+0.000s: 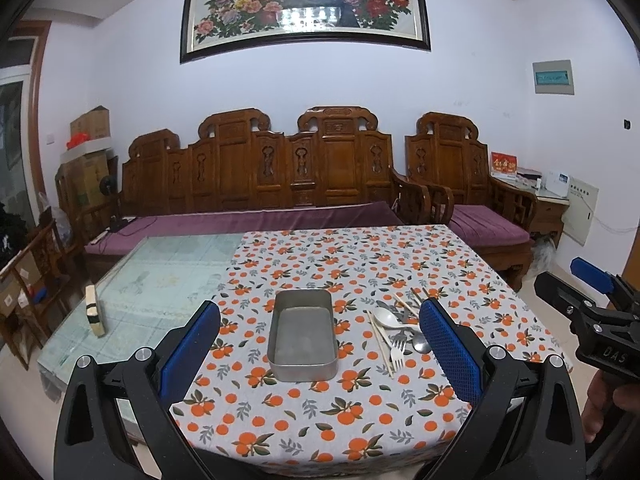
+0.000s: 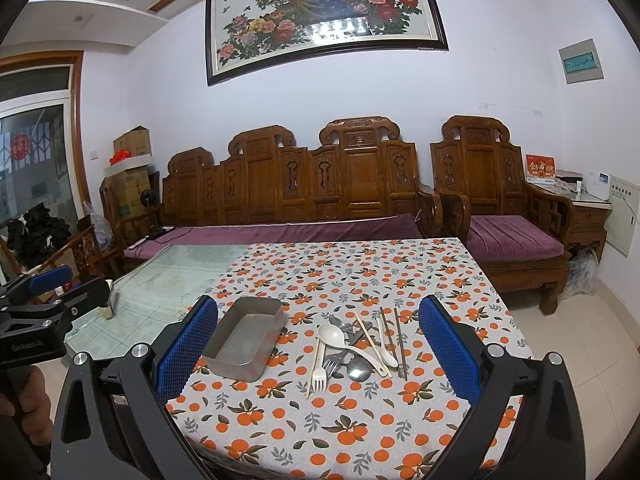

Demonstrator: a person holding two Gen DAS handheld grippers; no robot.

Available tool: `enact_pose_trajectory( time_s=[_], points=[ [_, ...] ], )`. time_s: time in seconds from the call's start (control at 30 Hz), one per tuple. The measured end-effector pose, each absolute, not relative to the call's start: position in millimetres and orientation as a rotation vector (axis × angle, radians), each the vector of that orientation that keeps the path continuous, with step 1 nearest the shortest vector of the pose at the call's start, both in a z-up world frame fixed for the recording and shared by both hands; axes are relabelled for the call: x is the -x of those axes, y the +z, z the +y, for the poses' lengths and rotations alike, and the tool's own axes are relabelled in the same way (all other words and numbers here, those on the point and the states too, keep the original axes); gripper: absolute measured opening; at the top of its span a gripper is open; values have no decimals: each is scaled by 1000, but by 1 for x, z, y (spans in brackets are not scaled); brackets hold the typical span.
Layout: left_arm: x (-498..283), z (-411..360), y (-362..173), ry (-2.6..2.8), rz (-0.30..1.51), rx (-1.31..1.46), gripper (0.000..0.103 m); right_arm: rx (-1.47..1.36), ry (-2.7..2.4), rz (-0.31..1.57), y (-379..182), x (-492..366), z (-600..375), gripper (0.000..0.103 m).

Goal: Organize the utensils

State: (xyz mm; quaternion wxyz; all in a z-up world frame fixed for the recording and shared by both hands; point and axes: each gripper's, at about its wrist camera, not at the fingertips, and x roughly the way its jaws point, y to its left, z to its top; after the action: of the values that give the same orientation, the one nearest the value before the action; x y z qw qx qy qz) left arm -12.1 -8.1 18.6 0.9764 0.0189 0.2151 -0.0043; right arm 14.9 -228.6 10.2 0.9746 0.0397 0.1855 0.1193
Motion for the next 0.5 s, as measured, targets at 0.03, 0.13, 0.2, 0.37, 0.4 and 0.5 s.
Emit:
enact_pose_trajectory(
  time_s=[0.03,0.13,0.2,0.37,0.4,0.5],
  points=[
    [13,-8,18,-9,432,-39,97,-78,241,373,11,-14,-228,100],
    [14,-7,19,-11,430,-38,97,-80,243,373,13,-11,-225,100],
    [14,-8,19,-10,430,-39,97,-80,242,373,13,-11,-225,100],
    [14,-9,20,-14,429,-41,97,-79,244,370,17,-9,-223,100],
    [14,-9,19,-13,430,-40,97,-79,244,369,17,-9,-222,100],
    [14,-10,20,-15,430,-40,97,-80,245,370,17,-9,-223,100]
  ],
)
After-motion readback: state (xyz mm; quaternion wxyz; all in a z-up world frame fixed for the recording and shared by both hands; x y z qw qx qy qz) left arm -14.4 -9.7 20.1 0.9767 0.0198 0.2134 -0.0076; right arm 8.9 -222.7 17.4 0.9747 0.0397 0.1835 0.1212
